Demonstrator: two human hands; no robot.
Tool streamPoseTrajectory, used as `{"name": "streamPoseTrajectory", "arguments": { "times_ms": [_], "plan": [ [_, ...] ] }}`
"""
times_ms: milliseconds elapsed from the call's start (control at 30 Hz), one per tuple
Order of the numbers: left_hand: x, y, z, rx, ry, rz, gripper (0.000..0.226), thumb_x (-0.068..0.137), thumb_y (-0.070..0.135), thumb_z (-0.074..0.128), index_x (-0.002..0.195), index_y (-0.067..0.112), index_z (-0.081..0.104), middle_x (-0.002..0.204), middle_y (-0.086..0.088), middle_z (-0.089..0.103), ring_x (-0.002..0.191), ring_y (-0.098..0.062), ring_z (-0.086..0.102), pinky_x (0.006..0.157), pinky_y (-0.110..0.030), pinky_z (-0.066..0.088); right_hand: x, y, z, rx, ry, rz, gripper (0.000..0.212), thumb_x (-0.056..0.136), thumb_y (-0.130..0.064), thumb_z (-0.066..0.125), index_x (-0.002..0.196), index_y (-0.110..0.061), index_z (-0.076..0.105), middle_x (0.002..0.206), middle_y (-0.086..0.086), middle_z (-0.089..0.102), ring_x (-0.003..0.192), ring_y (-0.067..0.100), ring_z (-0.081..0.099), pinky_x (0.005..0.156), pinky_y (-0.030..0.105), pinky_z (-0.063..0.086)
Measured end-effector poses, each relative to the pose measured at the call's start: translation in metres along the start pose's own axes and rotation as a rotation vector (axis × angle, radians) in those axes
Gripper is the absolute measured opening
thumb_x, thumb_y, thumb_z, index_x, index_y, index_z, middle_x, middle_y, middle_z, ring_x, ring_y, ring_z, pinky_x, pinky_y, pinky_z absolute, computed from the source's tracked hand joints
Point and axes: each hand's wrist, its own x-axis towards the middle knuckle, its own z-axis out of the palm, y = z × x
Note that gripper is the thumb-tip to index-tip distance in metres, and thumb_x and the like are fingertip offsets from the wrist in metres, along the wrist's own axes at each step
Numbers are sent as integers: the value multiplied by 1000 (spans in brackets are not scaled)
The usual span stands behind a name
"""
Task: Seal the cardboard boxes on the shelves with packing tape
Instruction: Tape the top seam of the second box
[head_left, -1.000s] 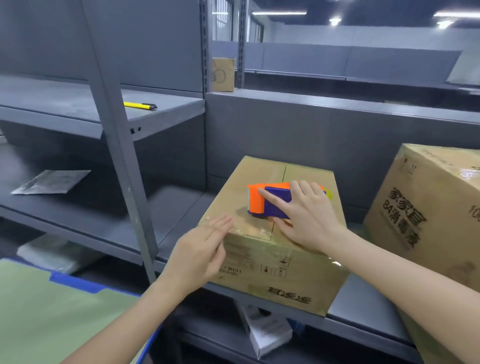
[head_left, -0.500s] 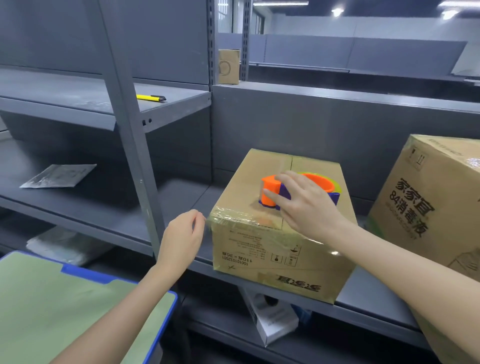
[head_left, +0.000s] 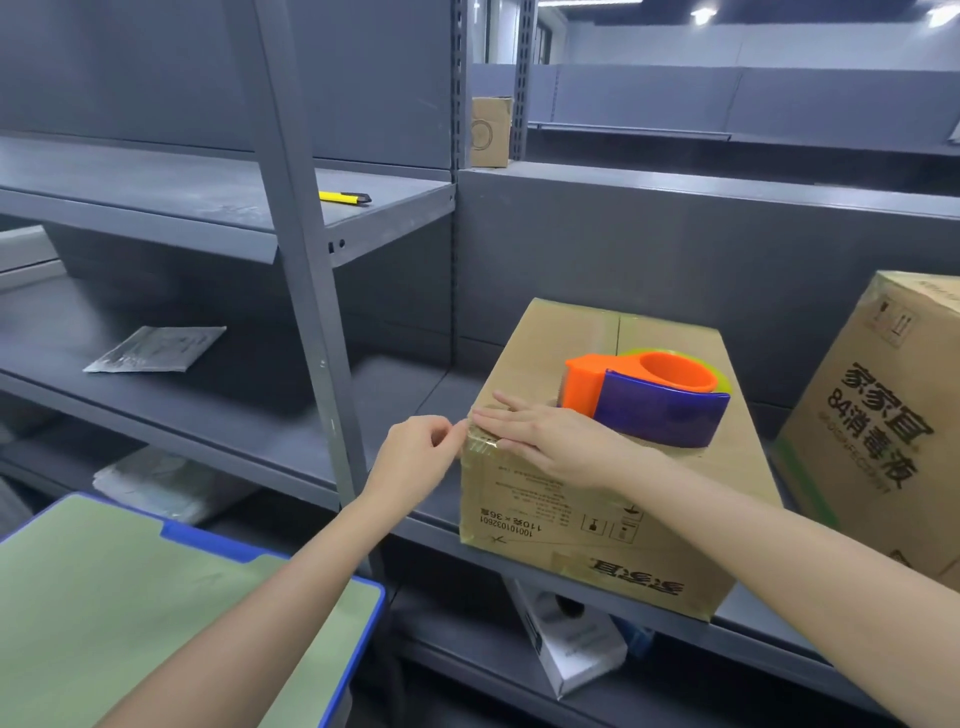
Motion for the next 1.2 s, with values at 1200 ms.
{"name": "streamPoseTrajectory", "arguments": {
  "times_ms": [1200],
  "plan": [
    [8, -41, 15, -147, -117, 353, 32, 94, 5, 49, 68, 23, 48, 65, 13, 47, 68, 2, 48, 64, -9, 34, -1, -1, 6, -20, -45, 3, 47, 101, -31, 33, 147, -27, 23, 154, -13, 19, 144, 11, 7, 114, 22, 6]
  ]
}}
